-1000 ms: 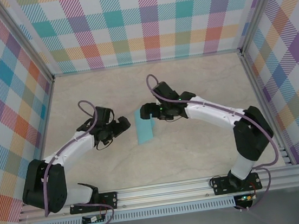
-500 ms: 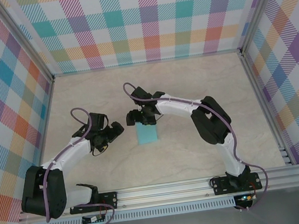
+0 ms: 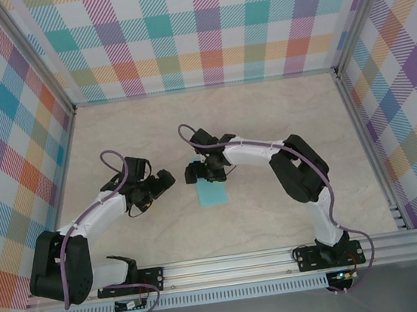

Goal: Fold a paper plane with a square sheet of paper (pick it up from the middle)
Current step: Move the paper to the center of the table, then third fold the triangle at the center of the table.

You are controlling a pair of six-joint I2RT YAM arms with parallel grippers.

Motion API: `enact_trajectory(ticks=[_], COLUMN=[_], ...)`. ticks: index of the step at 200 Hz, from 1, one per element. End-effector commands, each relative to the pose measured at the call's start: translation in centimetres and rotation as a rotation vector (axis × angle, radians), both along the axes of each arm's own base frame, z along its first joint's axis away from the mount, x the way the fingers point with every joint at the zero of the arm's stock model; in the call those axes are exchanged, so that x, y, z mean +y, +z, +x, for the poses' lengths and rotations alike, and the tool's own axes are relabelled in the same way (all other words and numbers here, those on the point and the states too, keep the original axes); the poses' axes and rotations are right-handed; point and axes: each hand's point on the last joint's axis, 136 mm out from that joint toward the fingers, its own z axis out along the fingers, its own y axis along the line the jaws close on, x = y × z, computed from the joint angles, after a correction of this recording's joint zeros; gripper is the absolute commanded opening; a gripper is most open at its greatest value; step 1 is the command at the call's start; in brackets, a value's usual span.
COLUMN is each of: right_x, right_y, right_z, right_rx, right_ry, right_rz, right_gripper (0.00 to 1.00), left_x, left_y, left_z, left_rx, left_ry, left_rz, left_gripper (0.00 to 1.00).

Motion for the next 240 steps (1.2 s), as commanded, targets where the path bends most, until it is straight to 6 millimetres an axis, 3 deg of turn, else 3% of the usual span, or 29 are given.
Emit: enact_trajectory(ticks=[1, 22, 38, 61, 100, 144, 240], right_x=[-2.9, -2.5, -1.8, -3.9, -8.6, -9.8, -9.2], right_y=[-1.3, 1.1, 4.6, 6.7, 5.0, 2.8, 1.7], right_z=[-3.3, -3.0, -1.7, -0.7, -1.9, -4.3, -7.8], right_rx=[0.087, 0.048, -0.037, -0.117, -0.039, 0.083, 0.239], right_ry=[0.035, 0.008, -0.043, -0.142, -0.27, -0.262, -0.184], right_rz=[-0.07, 0.004, 0.115, 0.117, 0.122, 0.186, 0.264], right_gripper=[0.81, 0.81, 0.81, 0.81, 0.79, 0.74, 0.57], left_x=[-1.4, -3.5, -5.3, -8.0, -12.1, -15.9, -16.0], left_y=[1.2, 2.3, 3.1, 4.1, 4.2, 2.6, 1.0], left_z=[0.3, 0.6, 0.8, 0.8, 1.1, 1.5, 1.8], left_rx=[-0.035, -0.085, -0.114, -0.14, -0.142, -0.091, -0.056], left_ry=[-0.075, -0.145, -0.203, -0.272, -0.348, -0.41, -0.401], left_rz=[-0.062, -0.116, -0.164, -0.222, -0.299, -0.316, -0.28], left_gripper=[0.96, 0.92, 0.85, 0.73, 0.52, 0.41, 0.37])
